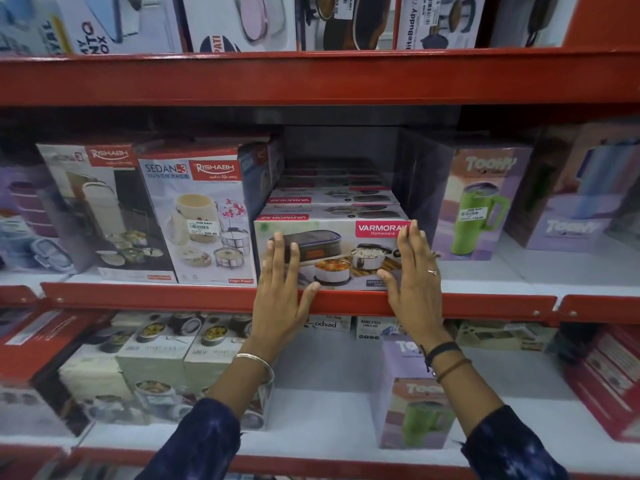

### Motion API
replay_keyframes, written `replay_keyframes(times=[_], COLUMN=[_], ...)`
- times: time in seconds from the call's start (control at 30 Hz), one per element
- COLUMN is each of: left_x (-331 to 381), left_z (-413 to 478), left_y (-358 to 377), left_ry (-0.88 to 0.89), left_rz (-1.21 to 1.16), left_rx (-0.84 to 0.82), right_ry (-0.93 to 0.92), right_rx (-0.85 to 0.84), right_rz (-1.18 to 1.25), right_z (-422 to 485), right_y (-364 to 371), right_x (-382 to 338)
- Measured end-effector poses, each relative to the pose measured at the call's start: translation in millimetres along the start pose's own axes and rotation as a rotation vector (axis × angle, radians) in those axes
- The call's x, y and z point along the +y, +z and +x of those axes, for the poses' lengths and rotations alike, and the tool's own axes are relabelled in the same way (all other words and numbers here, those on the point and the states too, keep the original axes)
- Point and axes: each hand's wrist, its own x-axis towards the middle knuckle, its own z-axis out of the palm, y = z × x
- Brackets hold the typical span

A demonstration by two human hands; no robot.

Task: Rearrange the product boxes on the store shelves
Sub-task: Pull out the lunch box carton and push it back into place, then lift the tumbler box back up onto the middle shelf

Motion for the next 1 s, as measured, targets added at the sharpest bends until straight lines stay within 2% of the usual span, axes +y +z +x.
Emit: replay_keyframes(times=[0.2, 0.37, 0.5, 0.67, 0.8, 1.0], left_x=[33, 86, 124, 137, 144, 160], left_z=[-11, -53, -97, -133, -144, -150], left_y=[-11, 3, 42, 92, 112, 98], left_ry=[-0.075, -0.014, -0.267, -0.555, -0.68, -0.621], left_rz=[-0.257, -0.576, -0.814, -0.847, -0.807, -0.825], left_rx=[0.046, 0.021, -0.109, -0.312, -0.395, -0.303], right_ry=[-0.024, 0.183, 0.371, 0.702, 0.794, 0.787], right_rx=[0.02, 0.089, 0.01, -0.3, -0.446, -0.222], right_rz=[0.135, 0.437, 0.505, 0.621, 0.731, 0.787], right_z=[-15, -79, -152, -197, -207, -224], right_y=[-21, -45, -45, -25, -15, -17], right_x=[7, 33, 68, 103, 110, 101])
